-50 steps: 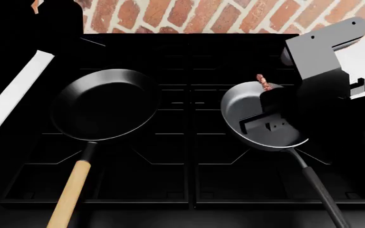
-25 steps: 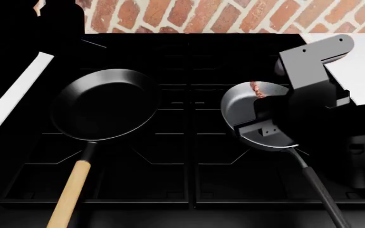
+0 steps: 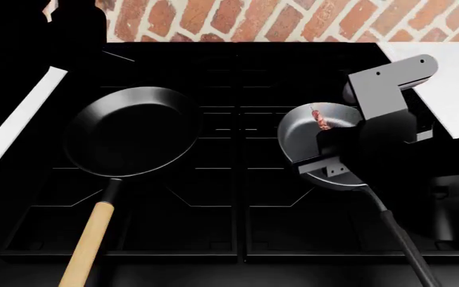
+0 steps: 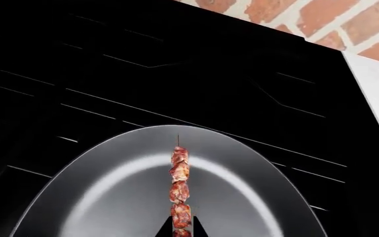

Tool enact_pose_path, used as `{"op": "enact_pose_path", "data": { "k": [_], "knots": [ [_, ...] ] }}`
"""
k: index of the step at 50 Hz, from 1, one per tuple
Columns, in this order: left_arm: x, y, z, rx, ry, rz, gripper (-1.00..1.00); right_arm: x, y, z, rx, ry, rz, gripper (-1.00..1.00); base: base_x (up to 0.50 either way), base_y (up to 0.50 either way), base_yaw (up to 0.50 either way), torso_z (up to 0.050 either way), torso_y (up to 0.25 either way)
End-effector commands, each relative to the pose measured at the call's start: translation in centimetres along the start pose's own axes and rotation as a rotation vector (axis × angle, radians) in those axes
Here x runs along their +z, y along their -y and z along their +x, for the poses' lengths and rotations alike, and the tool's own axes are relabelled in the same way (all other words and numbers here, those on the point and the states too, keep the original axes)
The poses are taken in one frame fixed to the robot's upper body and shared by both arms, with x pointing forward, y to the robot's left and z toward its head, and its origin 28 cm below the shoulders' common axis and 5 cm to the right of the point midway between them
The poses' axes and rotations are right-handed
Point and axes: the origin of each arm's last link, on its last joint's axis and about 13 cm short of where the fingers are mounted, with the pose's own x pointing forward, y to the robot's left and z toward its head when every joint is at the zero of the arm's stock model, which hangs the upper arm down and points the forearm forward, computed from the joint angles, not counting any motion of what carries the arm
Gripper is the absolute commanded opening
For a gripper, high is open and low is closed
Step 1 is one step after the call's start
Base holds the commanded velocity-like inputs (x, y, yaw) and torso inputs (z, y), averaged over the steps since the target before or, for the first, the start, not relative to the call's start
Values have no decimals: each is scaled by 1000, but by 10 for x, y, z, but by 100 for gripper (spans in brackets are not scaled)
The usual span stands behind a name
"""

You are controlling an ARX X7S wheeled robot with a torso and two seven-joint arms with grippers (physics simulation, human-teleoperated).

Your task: Place both pans onto different burners. Then place the sweet potato and the kebabs on different pans.

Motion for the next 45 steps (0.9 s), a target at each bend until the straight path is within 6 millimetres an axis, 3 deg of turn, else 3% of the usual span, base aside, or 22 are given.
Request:
{"op": "enact_pose_path", "data": {
  "k": [1, 12, 13, 30, 45],
  "knots": [
    [1, 0, 0, 6, 5, -6, -100, -1, 0, 0, 5, -3, 2, -100, 0, 0, 0, 0, 0],
    [1, 0, -1, 5, 5, -9, -100, -3, 0, -1, 8, -12, -2, -100, 0, 0, 0, 0, 0],
    [1, 0, -1, 4, 5, -9, -100, -3, 0, -2, 9, -12, -2, 100, 0, 0, 0, 0, 0],
    [1, 0, 1, 4, 6, -13, -100, -1, 3, -2, -4, 3, 0, 100, 0, 0, 0, 0, 0],
    [2, -1, 0, 6, 3, -8, -100, 37, 11, -46, -41, 129, -2, 100, 0, 0, 0, 0, 0]
  ]
}}
